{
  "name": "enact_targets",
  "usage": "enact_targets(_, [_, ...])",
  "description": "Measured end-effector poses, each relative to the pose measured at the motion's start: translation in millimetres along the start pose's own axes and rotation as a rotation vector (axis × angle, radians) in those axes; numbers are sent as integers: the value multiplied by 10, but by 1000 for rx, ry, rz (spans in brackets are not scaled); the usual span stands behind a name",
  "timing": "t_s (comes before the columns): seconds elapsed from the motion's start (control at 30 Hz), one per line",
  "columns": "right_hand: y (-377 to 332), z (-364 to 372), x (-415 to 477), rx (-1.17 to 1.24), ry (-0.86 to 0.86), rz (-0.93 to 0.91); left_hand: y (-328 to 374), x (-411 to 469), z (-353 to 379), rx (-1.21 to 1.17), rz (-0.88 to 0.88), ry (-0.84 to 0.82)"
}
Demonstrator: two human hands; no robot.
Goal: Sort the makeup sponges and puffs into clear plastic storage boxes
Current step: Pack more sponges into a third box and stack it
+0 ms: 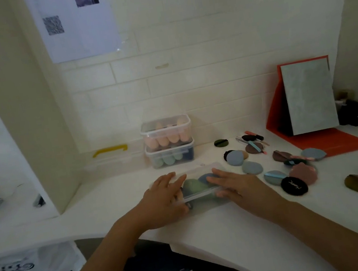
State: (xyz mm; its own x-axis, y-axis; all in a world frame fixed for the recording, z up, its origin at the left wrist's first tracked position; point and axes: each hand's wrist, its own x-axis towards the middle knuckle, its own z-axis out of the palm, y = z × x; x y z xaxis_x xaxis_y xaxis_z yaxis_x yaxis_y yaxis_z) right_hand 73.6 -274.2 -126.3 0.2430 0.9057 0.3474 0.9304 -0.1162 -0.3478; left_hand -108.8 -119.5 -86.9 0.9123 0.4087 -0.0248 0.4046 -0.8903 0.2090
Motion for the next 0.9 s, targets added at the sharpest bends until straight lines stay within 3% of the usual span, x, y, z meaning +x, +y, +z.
enact_targets(0.23, [-146,488,548,-132,177,-58,-566,99,-144,-27,-71,9])
enact_targets(0.4, [-134,582,670,-23,227,-122,-653,180,-200,-49,-98,-7])
enact_targets(0.53, [-140,560,674,177,210,-1,-619,272,-222,-72,-179,4])
enact_targets(0.67, [-159,464,648,463,281,119,-611,259,-161,-173,-224,102])
enact_targets(0.9, [-103,396,694,618,583,275,-675,29,-642,-219,-73,431])
